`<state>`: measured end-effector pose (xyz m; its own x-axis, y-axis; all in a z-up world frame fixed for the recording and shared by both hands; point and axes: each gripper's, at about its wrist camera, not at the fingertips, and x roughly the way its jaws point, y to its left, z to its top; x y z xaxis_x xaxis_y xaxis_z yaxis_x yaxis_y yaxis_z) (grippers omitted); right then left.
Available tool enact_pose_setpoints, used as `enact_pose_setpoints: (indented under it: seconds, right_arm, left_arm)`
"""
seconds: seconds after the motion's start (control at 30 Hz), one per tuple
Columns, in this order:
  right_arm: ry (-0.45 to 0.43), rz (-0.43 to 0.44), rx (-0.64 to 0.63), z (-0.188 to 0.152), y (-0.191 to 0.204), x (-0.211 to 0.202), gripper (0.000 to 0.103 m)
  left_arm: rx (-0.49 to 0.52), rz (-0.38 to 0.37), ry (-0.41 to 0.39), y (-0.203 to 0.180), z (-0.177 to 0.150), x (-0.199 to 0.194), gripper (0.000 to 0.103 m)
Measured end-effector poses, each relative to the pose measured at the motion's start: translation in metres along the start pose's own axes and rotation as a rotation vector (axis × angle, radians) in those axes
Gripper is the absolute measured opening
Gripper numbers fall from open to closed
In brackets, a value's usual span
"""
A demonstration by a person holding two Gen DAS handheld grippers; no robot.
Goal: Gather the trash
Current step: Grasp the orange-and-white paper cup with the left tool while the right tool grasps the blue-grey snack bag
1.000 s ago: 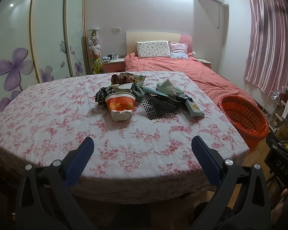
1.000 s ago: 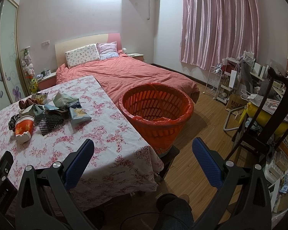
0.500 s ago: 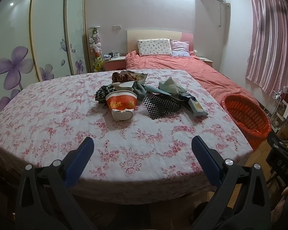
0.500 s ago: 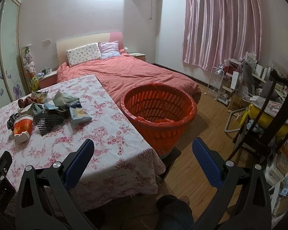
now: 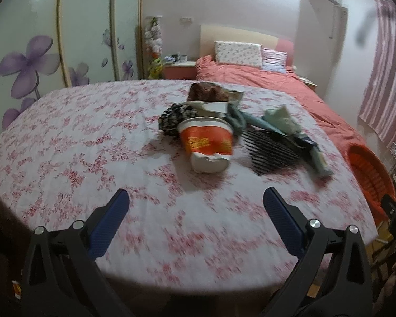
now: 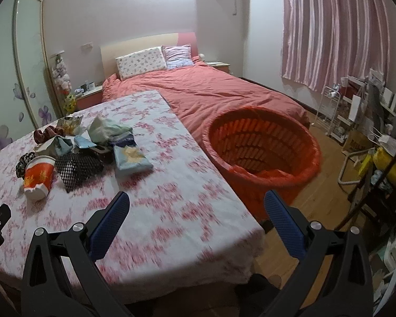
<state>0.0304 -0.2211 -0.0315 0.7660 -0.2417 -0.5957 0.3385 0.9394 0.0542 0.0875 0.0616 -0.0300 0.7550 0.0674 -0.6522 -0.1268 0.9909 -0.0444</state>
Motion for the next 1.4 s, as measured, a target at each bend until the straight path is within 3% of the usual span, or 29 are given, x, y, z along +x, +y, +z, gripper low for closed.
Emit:
enact_pose_setpoints:
  seconds: [0.3, 0.6, 0.87, 1.07, 1.4]
  right_arm:
    - [0.145, 0.174, 0.000, 0.034, 0.030, 0.066, 0.092]
    - [0.313, 0.248, -0.037, 0.035, 0.052, 0.124, 0.078]
    - [0.306, 0.258, -0.074, 0.038, 0.056, 0.128, 0.056]
    - [0.292, 0.265, -0.081, 0.038, 0.054, 0.130, 0.051]
    - [0.274, 0.264, -0.065, 0.039, 0.046, 0.127, 0.049]
  left_arm:
    - [-0.041, -0.027, 0.064, 0.008, 0.032, 0.059, 0.099]
    - [-0.012, -0.034, 0.121, -0.005, 0.043, 0.103, 0.099]
    - [-0.007, -0.050, 0.180, -0.009, 0.045, 0.133, 0.084]
    - [-0.005, -0.081, 0.197, -0.014, 0.048, 0.142, 0.073]
    - [0.009, -0.105, 0.180, -0.014, 0.047, 0.136, 0.072]
